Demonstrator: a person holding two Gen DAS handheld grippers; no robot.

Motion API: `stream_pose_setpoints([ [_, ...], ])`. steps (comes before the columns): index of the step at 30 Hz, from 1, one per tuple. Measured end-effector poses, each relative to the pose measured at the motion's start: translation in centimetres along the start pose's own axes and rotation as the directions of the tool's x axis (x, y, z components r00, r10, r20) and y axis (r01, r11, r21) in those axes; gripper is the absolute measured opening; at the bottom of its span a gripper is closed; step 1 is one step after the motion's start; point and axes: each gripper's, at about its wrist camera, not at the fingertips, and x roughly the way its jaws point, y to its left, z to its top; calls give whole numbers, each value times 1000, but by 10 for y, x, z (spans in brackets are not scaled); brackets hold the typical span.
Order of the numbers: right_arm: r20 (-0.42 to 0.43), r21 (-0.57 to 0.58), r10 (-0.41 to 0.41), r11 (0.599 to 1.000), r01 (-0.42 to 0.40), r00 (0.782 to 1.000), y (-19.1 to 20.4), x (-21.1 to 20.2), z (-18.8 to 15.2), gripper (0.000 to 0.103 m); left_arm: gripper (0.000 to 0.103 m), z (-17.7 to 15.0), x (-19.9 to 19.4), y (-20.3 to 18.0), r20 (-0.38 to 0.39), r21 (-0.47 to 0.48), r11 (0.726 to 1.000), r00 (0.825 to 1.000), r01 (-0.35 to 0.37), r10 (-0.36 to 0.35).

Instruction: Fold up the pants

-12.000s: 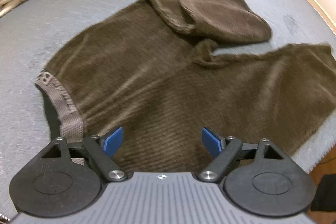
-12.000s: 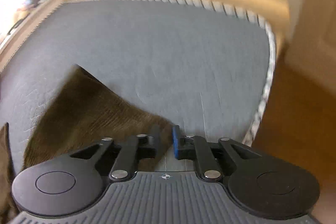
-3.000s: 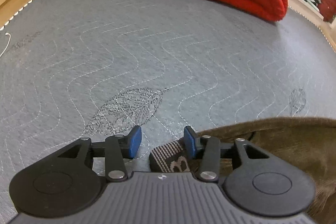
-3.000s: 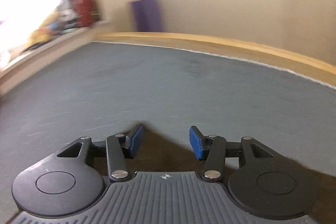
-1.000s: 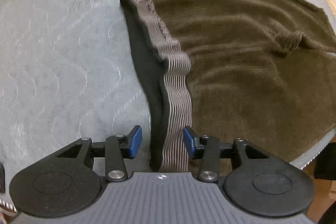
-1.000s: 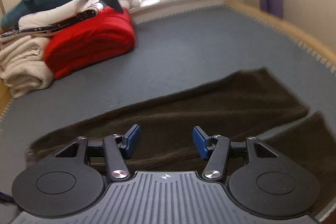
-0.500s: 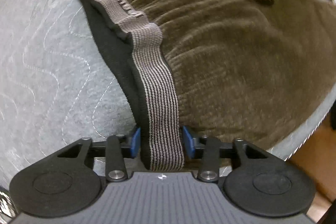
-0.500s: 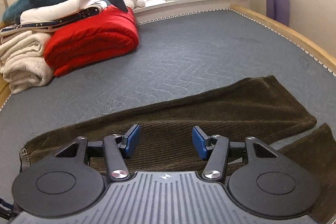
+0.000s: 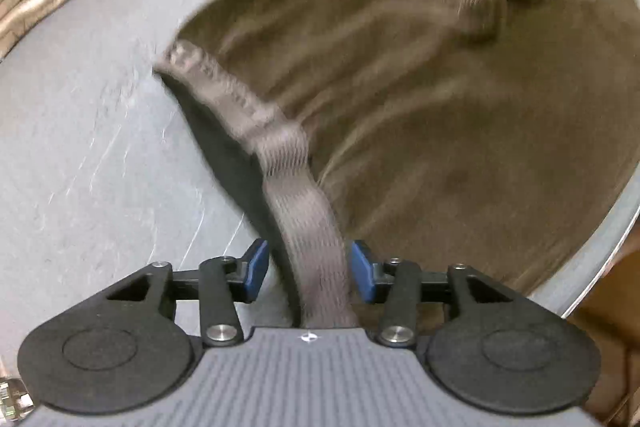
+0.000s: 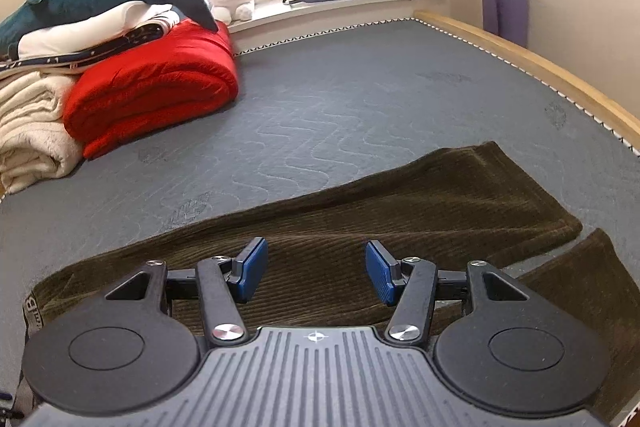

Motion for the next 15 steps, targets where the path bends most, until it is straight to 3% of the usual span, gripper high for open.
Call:
stream_pose_setpoints([
  [2, -1, 1, -2, 1000, 2, 1000, 0, 0, 0, 57, 51, 6, -5, -6, 41, 13, 998, 998, 55, -55],
  [4, 1, -1, -2, 1000, 2, 1000, 0, 1, 0, 57, 50, 6, -3, -15, 29, 68, 993, 995, 92, -94],
  [6, -4, -4, -4, 1000, 4, 1000, 0, 3, 0, 57, 50, 0, 17, -24, -94, 100, 994, 995, 54, -44],
  [7, -6, -4, -5, 1000, 5, 1000, 0, 3, 0, 57, 49, -6, 30, -24, -176, 116, 993, 984, 14, 7],
  [8, -7, -3, -4, 1000, 4, 1000, 1, 4, 0, 57, 51, -11, 36, -25, -210, 150, 989, 976, -18, 50],
  [9, -7, -4, -3, 1000, 3, 1000, 2, 5, 0, 57, 51, -10, 34, -24, -200, 156, 988, 979, -16, 47],
  [15, 3, -14, -3, 1000, 3, 1000, 4, 6, 2, 57, 51, 16, 5, -7, -44, -16, 998, 997, 66, -66],
])
